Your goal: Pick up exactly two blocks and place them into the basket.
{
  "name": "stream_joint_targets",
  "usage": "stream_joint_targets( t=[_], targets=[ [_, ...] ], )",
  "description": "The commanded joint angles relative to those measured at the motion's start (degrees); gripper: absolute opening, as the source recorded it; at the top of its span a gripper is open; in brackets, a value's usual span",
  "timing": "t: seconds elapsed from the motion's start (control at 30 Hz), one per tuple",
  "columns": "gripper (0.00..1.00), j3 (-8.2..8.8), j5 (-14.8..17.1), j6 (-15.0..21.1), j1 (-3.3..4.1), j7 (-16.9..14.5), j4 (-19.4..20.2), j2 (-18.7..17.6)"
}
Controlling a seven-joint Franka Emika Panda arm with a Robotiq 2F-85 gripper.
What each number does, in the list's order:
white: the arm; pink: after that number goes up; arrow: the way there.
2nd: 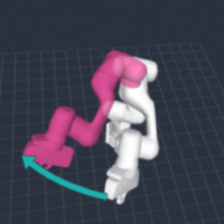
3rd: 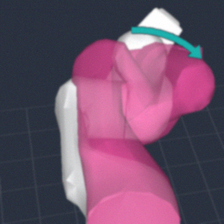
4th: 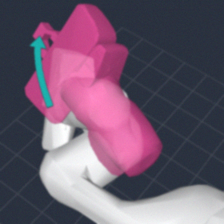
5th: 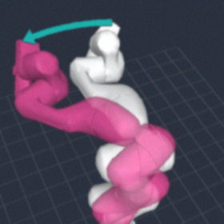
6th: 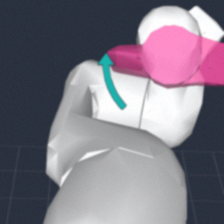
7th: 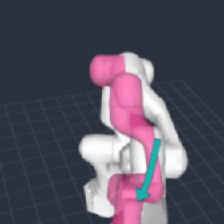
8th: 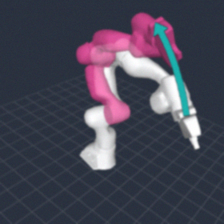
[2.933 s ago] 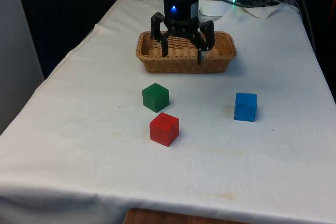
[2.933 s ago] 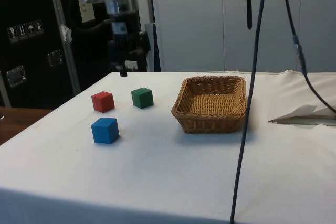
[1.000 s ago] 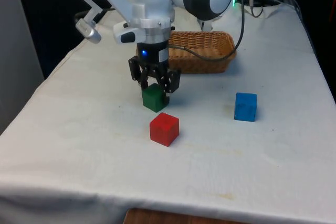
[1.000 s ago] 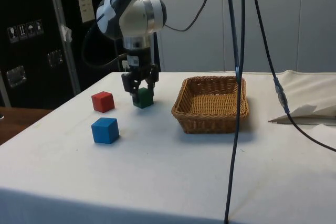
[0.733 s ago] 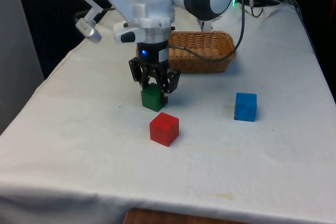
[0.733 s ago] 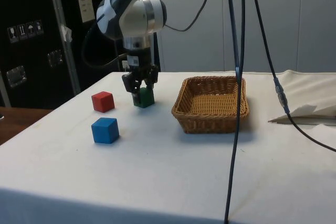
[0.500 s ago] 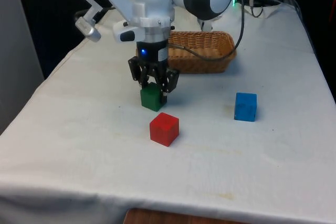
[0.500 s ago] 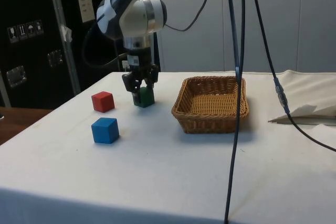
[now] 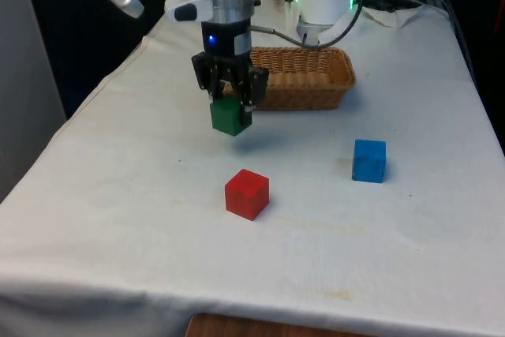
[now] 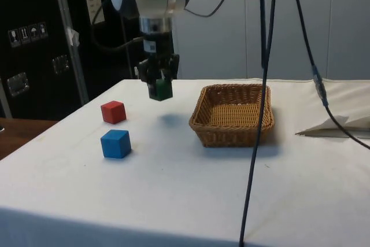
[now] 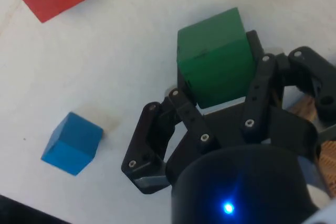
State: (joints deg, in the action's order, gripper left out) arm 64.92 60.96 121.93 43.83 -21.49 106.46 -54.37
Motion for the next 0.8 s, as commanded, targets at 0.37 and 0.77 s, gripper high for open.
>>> stream_joint_targets(
  t=[0.37,0.77],
  targets=[
    [0.0,3.55,-4.07,-1.15,3.09,2.01,3.78,5.9],
    [0.0,6.7,-9.57,-1.26,6.02,3.38,7.45,12.78]
  ],
)
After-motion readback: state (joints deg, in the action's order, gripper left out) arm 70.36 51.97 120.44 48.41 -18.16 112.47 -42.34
